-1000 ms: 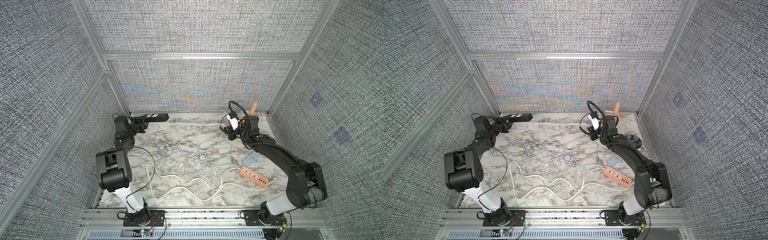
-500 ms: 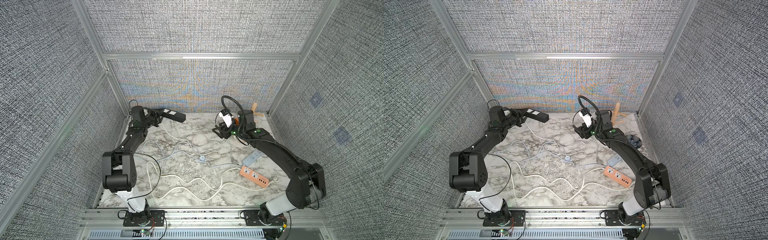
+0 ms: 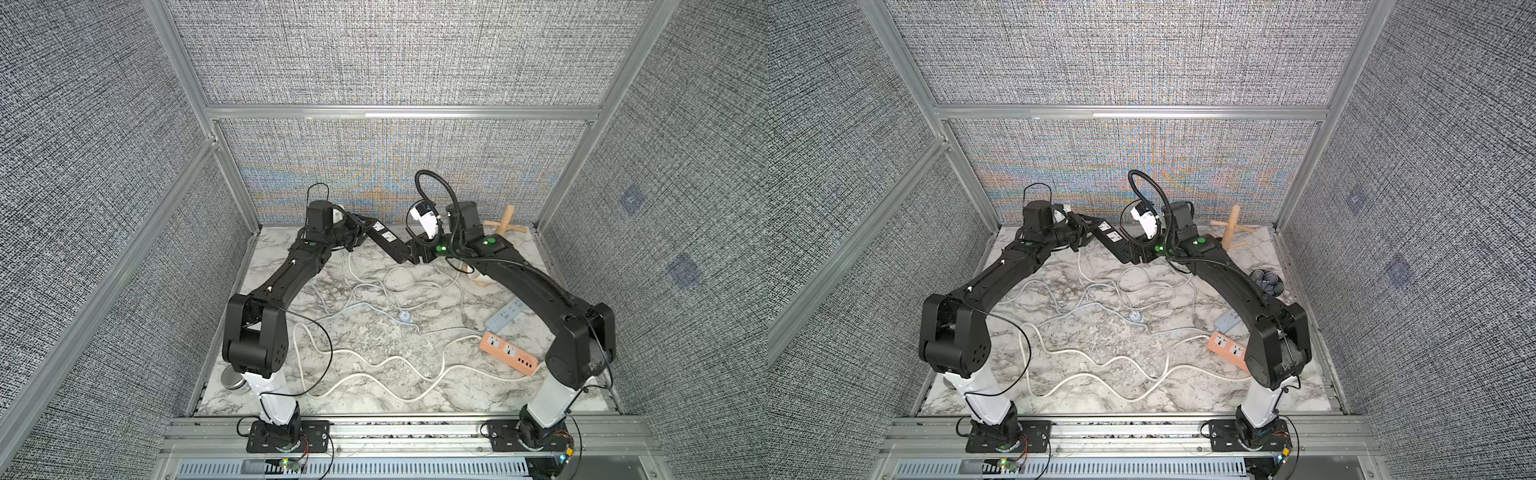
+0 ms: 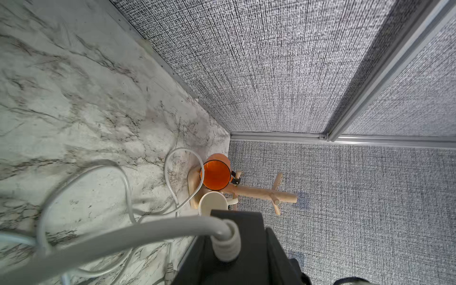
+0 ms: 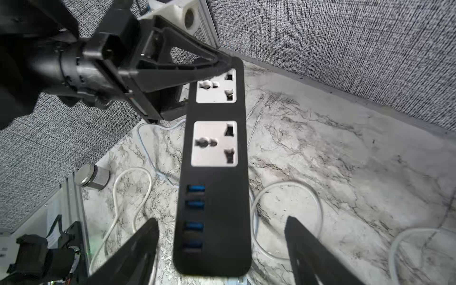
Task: Unwrap the cord wrapped around the power strip
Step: Adjust the power strip.
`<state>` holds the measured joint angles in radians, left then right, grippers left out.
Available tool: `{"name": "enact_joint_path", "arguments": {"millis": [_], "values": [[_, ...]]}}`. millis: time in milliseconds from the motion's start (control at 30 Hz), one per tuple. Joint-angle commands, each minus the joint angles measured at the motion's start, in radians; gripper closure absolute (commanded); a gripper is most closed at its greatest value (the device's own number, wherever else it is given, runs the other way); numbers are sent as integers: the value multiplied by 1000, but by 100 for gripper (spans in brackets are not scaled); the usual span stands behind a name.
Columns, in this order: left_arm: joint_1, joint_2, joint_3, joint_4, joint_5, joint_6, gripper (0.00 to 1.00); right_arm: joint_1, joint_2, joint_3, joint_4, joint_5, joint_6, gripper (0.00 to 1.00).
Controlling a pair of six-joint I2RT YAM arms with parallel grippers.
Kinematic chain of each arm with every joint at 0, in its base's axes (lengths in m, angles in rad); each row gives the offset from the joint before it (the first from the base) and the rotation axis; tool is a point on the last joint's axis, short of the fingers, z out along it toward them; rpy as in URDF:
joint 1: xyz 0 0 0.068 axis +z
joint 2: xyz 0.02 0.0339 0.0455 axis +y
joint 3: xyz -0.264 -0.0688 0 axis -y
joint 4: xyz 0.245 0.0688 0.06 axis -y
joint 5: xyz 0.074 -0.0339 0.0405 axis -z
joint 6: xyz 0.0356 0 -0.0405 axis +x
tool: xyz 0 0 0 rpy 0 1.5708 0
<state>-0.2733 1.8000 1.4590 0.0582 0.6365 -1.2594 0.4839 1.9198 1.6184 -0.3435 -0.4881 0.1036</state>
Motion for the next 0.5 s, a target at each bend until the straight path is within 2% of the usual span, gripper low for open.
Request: {"name": "enact_joint_path", "arguments": {"millis": [0,133,467], "values": [[-19,-18,32,-47,-3,92,100,10,33,22,3,-39,83,18],[-32,-29,66,-117,-39,159,100,11,55,28,-4,-47,124,25],[-58,-15,66,-122,-77,195,100,21,35,-19,50,-26,146,68]]}}
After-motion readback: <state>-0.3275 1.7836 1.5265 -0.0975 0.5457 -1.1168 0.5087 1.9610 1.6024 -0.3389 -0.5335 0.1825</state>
